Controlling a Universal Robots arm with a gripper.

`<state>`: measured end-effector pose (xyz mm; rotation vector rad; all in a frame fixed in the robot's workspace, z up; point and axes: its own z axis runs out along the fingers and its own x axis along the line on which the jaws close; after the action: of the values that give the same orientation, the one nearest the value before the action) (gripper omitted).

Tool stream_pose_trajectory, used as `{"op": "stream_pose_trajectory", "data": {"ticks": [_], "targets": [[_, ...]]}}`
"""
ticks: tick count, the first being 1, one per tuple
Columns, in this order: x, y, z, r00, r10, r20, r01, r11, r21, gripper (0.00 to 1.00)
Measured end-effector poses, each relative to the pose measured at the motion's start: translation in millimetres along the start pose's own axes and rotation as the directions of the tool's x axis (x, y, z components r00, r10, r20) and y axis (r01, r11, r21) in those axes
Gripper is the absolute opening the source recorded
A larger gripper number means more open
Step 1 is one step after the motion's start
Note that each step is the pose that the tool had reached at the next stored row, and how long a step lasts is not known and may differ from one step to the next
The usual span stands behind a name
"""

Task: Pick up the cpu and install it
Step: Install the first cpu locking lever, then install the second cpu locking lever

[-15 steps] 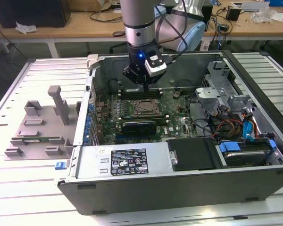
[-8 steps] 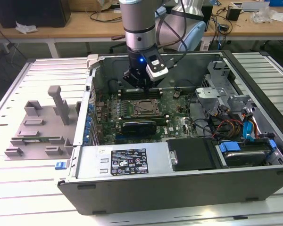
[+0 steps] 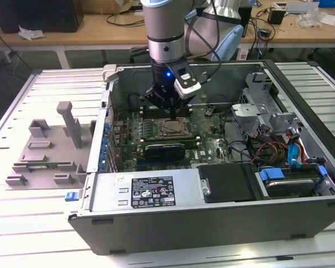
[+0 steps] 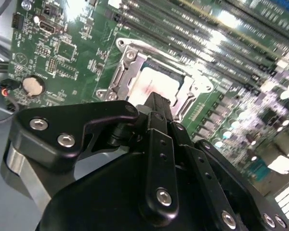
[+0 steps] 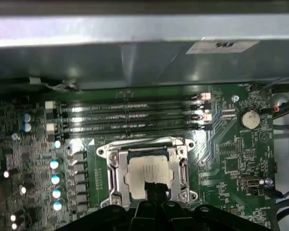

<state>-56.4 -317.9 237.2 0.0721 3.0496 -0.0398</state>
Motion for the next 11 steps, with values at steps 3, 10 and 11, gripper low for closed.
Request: {"op": "stream_pose_trajectory", "data": {"ticks": [3, 10, 11], "targets": [[0.3, 0.0, 2.9, 0.9997, -0.025, -0.0011, 0.025, 0.9997, 0.0017, 0.11], [0.3, 0.0, 3.5, 0.9995, -0.032, -0.0010, 0.032, 0.9995, 0.0008, 0.11], [0.3, -0.6, 3.5, 0.9995, -0.032, -0.0012, 0.032, 0.9995, 0.0009, 0.11]]}}
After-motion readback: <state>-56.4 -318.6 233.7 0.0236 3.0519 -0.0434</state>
